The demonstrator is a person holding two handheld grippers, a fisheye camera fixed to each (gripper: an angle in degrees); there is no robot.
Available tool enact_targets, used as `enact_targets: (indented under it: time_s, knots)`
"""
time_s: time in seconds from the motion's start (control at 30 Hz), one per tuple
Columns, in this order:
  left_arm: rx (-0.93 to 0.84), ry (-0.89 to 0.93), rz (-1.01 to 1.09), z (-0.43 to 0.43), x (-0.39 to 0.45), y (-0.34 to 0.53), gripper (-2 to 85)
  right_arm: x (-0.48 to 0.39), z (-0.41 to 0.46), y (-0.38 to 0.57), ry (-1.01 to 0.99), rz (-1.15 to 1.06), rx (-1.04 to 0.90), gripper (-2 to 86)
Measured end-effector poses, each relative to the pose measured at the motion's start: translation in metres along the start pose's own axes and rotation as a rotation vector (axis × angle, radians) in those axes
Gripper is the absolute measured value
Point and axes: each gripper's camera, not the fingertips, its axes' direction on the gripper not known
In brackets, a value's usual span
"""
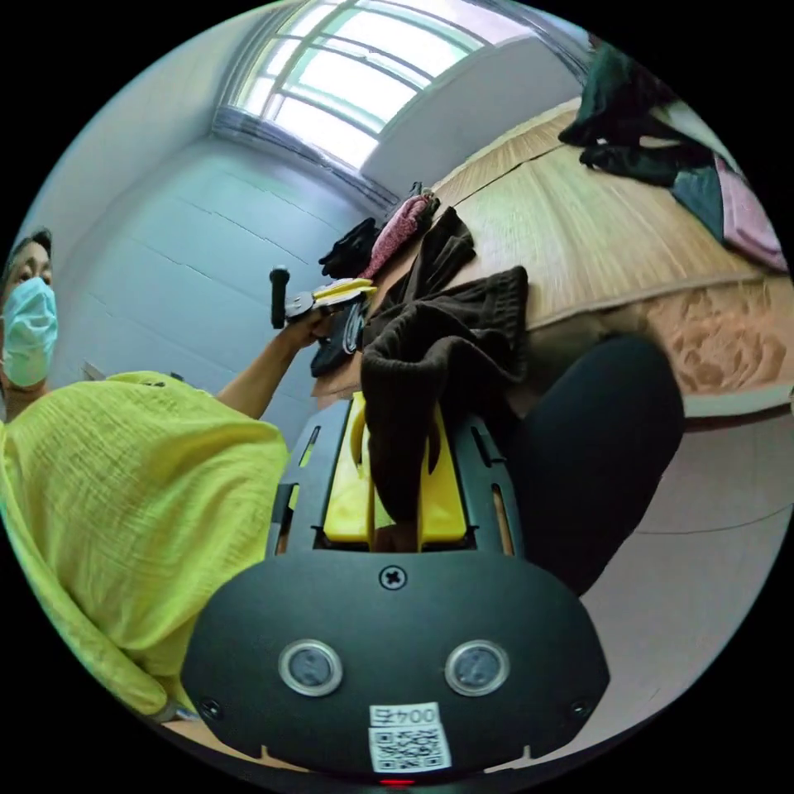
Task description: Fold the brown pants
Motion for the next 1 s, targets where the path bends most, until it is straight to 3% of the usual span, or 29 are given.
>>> enact_targets:
  time_s: [0.13,0.27,0.43,0.67,1.0]
  knots:
    - [0.049,0.217,0.191,0.009,0.022,-0.088,11.9,0.037,0.002,0.042,-0.22,0.114,0.049,8.3]
    - [-0.099,0.42,0.456,0.057,0.072,-0.173,15.5,0.082,0.004,0.087,-0.352,0.272,0.146,8.2]
    - [-0.266,0.623,0.605,0.099,0.104,-0.244,18.0,0.099,-0.011,0.101,-0.388,0.276,0.182,8.2]
    - [-0.406,0.59,0.71,0.142,0.131,-0.291,18.8,0.115,-0.026,0.121,-0.439,0.276,0.194,8.1]
    - [-0.35,0.553,0.712,0.127,0.145,-0.297,16.9,0.122,-0.044,0.145,-0.47,0.276,0.195,8.0]
